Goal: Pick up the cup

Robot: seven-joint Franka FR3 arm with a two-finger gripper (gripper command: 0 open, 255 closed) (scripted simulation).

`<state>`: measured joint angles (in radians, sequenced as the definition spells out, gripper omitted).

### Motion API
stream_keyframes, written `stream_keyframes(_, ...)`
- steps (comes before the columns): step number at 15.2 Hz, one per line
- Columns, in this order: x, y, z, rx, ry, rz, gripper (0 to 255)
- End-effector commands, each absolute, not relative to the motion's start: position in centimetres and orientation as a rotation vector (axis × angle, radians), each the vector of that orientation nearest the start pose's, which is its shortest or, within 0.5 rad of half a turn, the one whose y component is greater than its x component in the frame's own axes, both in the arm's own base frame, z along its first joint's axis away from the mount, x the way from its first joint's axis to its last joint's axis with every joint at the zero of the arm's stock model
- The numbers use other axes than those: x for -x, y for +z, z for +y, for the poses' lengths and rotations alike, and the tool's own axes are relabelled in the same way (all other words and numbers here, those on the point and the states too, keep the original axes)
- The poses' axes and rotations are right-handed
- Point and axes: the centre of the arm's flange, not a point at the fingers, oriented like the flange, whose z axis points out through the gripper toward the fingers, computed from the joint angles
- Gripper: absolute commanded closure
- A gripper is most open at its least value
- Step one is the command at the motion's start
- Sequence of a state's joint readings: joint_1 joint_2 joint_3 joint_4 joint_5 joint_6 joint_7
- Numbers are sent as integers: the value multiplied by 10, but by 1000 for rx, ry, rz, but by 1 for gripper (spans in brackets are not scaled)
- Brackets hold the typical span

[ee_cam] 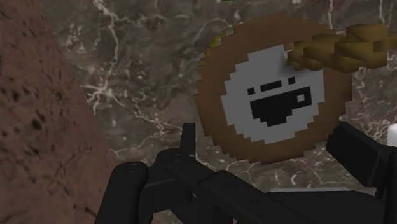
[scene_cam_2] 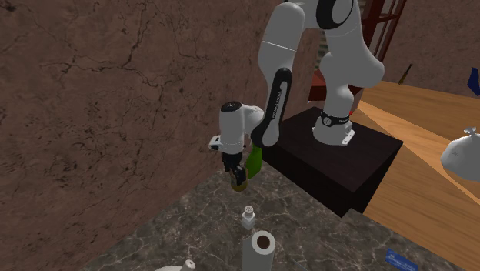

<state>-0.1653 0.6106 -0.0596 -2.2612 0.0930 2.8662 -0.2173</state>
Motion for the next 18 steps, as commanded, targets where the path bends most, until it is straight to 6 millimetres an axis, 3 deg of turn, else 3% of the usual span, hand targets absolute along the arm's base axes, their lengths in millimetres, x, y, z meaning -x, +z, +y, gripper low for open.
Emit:
stream_keyframes(1,-504,88,-123,3147,7,136,255)
stream_keyframes(10,-503,88,-123,3147,7,136,255)
stream_keyframes(18,-503,130,-123,3147,7,136,255)
